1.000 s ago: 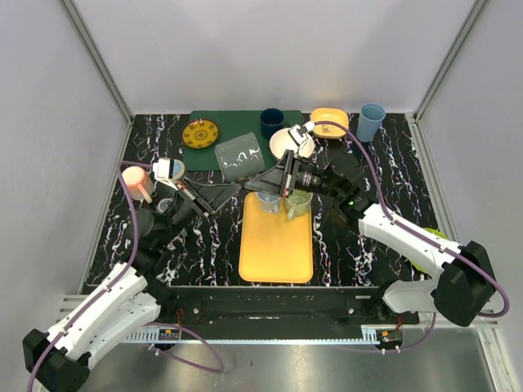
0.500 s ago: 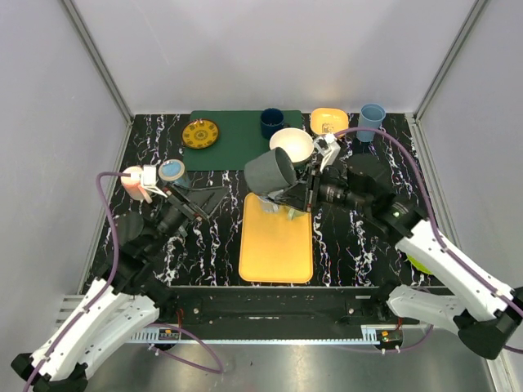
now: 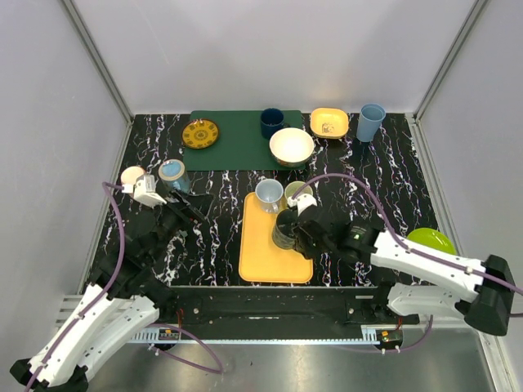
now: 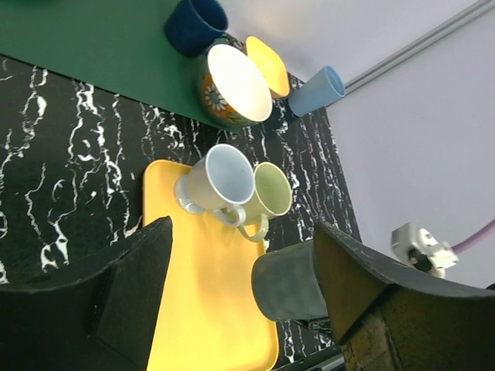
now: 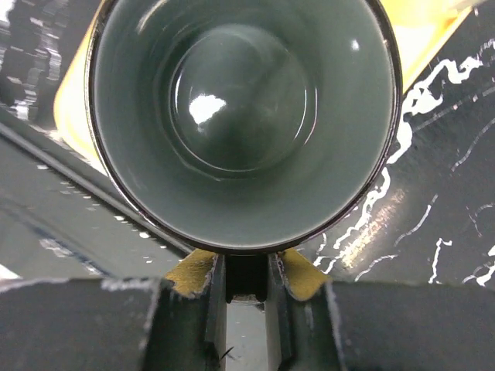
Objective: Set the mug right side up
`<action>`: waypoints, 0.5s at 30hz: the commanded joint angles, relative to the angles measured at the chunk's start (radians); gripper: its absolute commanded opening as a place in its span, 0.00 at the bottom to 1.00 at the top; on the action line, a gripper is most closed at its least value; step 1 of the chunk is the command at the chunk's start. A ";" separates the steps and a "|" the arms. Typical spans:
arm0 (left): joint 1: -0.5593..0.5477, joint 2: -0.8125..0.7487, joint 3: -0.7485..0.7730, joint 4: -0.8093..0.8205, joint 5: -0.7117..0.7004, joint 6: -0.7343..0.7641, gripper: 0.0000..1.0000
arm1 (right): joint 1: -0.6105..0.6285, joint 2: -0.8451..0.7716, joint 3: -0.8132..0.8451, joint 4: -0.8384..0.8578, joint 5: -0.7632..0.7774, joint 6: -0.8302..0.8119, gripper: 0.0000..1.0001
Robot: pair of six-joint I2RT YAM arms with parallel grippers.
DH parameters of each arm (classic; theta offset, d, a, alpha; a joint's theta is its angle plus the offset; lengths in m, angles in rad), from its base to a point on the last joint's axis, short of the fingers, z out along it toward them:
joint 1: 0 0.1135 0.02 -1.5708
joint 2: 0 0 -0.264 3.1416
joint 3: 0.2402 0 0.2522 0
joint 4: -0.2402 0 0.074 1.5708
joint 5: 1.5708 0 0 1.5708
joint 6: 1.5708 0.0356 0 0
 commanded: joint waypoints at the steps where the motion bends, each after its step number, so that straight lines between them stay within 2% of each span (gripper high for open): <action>1: 0.001 -0.019 -0.007 -0.044 -0.059 0.005 0.75 | 0.024 0.072 -0.019 0.118 0.140 0.023 0.00; 8: 0.001 -0.028 -0.024 -0.070 -0.068 0.012 0.74 | 0.027 0.182 -0.076 0.190 0.183 0.044 0.00; 15: 0.001 -0.027 -0.018 -0.107 -0.097 0.025 0.74 | 0.021 0.283 -0.068 0.178 0.235 0.107 0.00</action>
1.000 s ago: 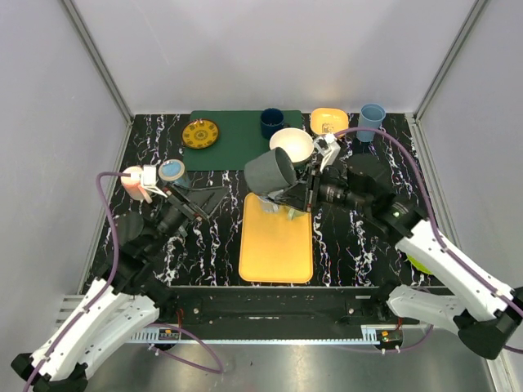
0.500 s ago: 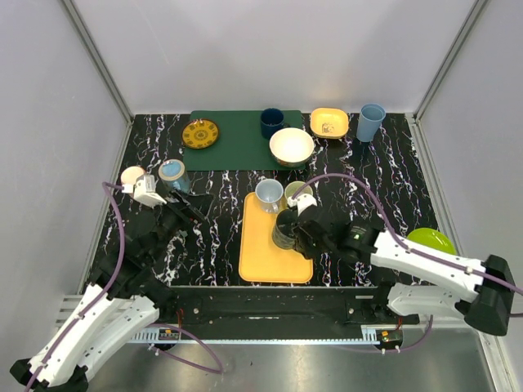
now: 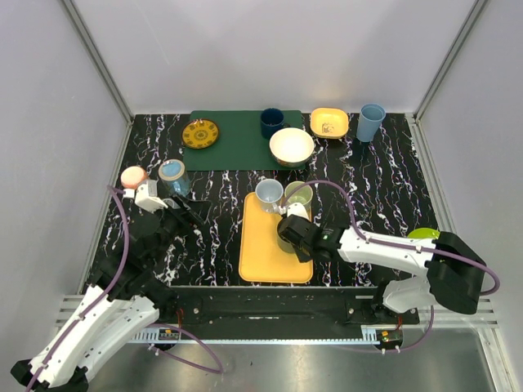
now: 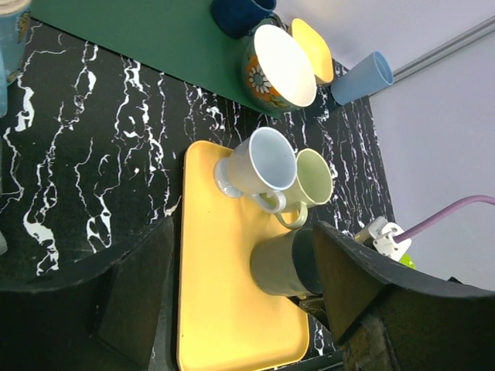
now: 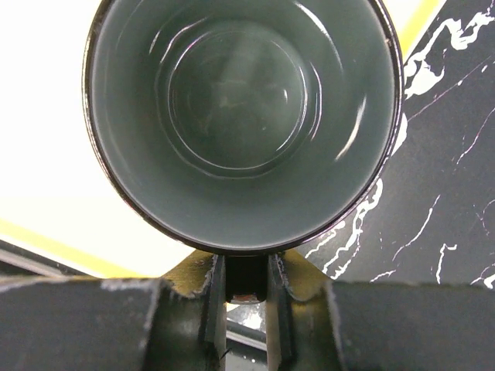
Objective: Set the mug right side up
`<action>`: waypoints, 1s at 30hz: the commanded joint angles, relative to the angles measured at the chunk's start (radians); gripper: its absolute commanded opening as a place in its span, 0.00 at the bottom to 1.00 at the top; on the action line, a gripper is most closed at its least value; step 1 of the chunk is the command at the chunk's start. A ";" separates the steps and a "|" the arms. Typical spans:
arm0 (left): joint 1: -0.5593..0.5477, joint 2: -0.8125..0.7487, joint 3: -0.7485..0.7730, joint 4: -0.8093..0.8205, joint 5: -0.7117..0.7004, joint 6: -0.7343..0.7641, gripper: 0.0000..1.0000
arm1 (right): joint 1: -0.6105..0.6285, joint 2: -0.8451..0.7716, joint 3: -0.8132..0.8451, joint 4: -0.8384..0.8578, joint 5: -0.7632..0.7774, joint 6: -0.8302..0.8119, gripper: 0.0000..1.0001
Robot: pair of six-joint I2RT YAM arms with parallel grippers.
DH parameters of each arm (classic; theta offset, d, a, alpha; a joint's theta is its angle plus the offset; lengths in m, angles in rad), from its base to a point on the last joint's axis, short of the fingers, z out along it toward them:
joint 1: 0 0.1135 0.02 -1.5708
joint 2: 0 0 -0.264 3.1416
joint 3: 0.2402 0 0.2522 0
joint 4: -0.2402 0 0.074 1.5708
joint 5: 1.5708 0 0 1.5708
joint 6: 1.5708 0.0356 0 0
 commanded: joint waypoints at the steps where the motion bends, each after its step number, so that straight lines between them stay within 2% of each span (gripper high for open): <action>1: 0.001 -0.006 0.006 -0.008 -0.051 0.024 0.74 | -0.003 0.029 0.021 0.075 0.084 0.059 0.00; 7: 0.001 0.020 0.025 -0.048 -0.066 0.038 0.74 | -0.009 0.044 0.023 0.046 0.081 0.104 0.00; 8: 0.001 0.023 0.032 -0.054 -0.073 0.041 0.74 | -0.009 0.037 0.026 0.040 0.074 0.108 0.06; 9: 0.001 0.026 0.035 -0.062 -0.083 0.043 0.75 | -0.009 0.012 0.024 0.034 0.049 0.111 0.22; 11: 0.001 0.032 0.044 -0.091 -0.099 0.046 0.76 | -0.007 -0.026 0.023 0.026 0.022 0.117 0.43; 12: 0.001 0.035 0.048 -0.102 -0.120 0.047 0.76 | -0.006 -0.067 0.026 0.015 0.010 0.124 0.57; 14: 0.001 0.046 0.062 -0.134 -0.142 0.055 0.77 | -0.003 -0.112 0.046 -0.002 -0.010 0.130 0.65; 15: 0.001 0.050 0.068 -0.145 -0.166 0.056 0.77 | 0.000 -0.156 0.058 -0.024 -0.030 0.134 0.78; 16: 0.001 0.057 0.075 -0.156 -0.181 0.056 0.77 | 0.005 -0.178 0.072 -0.034 -0.041 0.131 0.81; 19: 0.001 0.098 0.105 -0.199 -0.237 0.069 0.79 | 0.022 -0.256 0.156 -0.077 -0.093 0.116 0.87; 24: 0.038 0.292 0.185 -0.223 -0.264 0.158 0.79 | 0.022 -0.364 0.310 -0.065 -0.162 0.081 0.88; 28: 0.177 0.498 0.258 -0.187 -0.180 0.248 0.77 | 0.022 -0.382 0.354 -0.020 -0.107 0.042 0.88; 30: 0.240 0.546 0.277 -0.156 -0.121 0.262 0.75 | 0.022 -0.369 0.351 0.003 -0.065 0.029 0.88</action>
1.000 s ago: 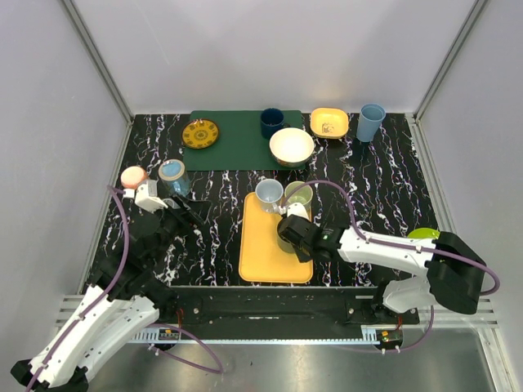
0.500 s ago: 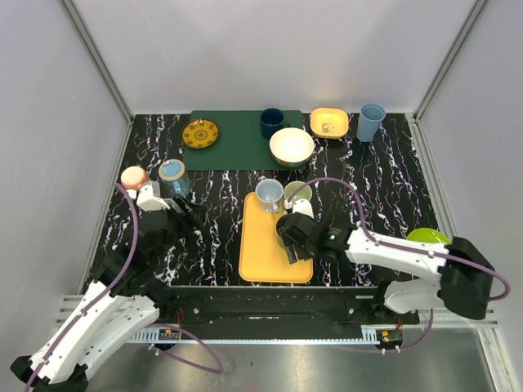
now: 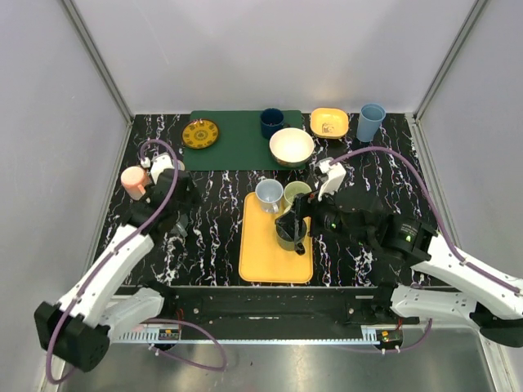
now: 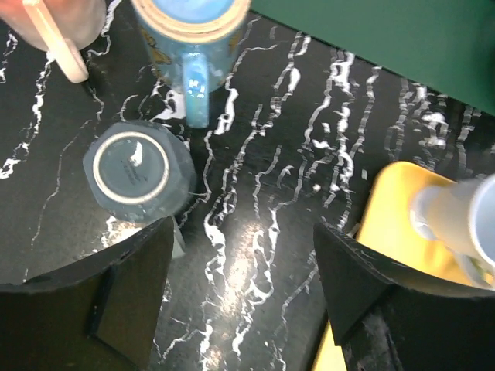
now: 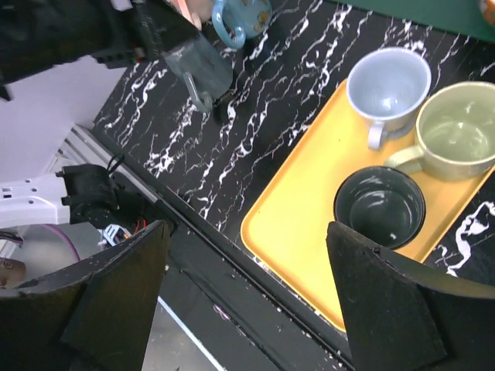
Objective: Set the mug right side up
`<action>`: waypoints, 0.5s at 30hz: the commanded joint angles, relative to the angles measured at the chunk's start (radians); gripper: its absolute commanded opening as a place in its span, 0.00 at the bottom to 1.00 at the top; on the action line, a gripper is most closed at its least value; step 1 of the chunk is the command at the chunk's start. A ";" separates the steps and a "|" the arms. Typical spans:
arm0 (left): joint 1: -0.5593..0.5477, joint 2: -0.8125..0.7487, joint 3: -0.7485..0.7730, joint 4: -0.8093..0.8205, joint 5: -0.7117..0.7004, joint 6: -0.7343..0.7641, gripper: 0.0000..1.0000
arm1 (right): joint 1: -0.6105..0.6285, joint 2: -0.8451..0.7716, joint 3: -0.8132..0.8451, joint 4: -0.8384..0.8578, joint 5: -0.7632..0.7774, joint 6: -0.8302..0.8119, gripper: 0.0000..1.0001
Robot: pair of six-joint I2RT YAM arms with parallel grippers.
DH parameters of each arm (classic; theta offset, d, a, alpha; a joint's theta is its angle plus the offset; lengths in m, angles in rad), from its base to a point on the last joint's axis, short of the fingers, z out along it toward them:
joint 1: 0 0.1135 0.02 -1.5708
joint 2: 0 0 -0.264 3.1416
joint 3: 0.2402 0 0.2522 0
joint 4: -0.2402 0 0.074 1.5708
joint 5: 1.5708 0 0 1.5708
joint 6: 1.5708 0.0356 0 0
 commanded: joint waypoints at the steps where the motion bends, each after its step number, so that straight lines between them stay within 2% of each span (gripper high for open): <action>1: 0.115 0.128 0.077 0.087 0.093 0.108 0.75 | 0.008 0.024 0.019 0.042 0.055 -0.058 0.88; 6: 0.222 0.282 0.150 0.114 0.185 0.151 0.68 | 0.008 0.050 0.022 0.105 0.034 -0.077 0.88; 15: 0.299 0.469 0.193 0.163 0.228 0.172 0.63 | 0.008 0.044 0.023 0.142 0.035 -0.129 0.89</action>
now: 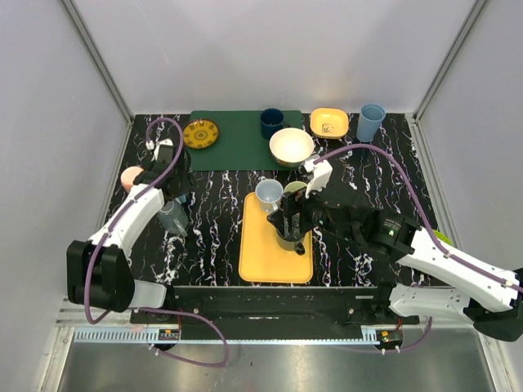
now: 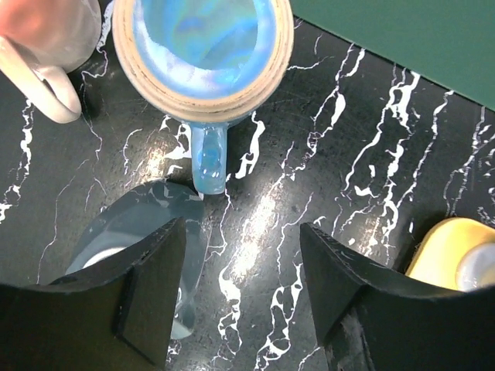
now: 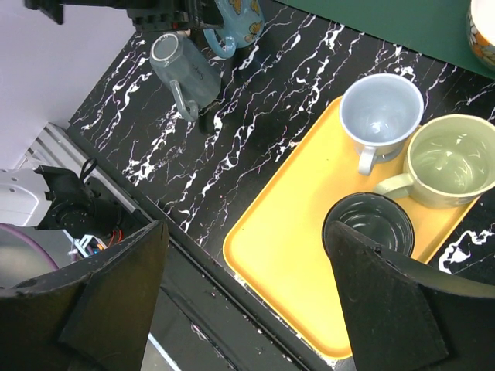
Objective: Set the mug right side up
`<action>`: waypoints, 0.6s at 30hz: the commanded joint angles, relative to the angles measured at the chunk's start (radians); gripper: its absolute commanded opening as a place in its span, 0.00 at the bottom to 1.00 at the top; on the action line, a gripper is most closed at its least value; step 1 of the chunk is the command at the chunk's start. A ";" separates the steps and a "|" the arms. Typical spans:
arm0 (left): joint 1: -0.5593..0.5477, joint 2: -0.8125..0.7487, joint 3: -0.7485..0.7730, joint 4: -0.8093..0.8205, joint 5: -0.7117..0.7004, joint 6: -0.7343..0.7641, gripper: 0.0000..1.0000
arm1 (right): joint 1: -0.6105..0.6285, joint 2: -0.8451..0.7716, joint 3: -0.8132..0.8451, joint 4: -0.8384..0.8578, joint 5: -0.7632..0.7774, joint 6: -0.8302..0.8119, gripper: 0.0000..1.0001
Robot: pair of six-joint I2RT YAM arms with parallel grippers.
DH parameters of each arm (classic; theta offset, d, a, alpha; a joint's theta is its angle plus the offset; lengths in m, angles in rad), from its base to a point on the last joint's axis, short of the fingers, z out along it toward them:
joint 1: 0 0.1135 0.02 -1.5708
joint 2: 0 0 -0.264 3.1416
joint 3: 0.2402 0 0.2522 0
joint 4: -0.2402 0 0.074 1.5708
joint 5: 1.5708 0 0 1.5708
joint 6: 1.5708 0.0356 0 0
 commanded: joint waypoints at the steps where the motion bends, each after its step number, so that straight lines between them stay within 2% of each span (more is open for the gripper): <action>1: 0.033 0.059 0.050 0.055 0.045 0.034 0.63 | 0.008 -0.020 0.013 0.057 0.013 -0.044 0.89; 12: 0.125 0.188 0.090 0.104 0.077 0.070 0.58 | 0.008 -0.043 -0.021 0.058 0.050 -0.050 0.90; 18: 0.132 0.212 0.079 0.162 0.094 0.076 0.54 | 0.008 -0.042 -0.037 0.063 0.062 -0.053 0.91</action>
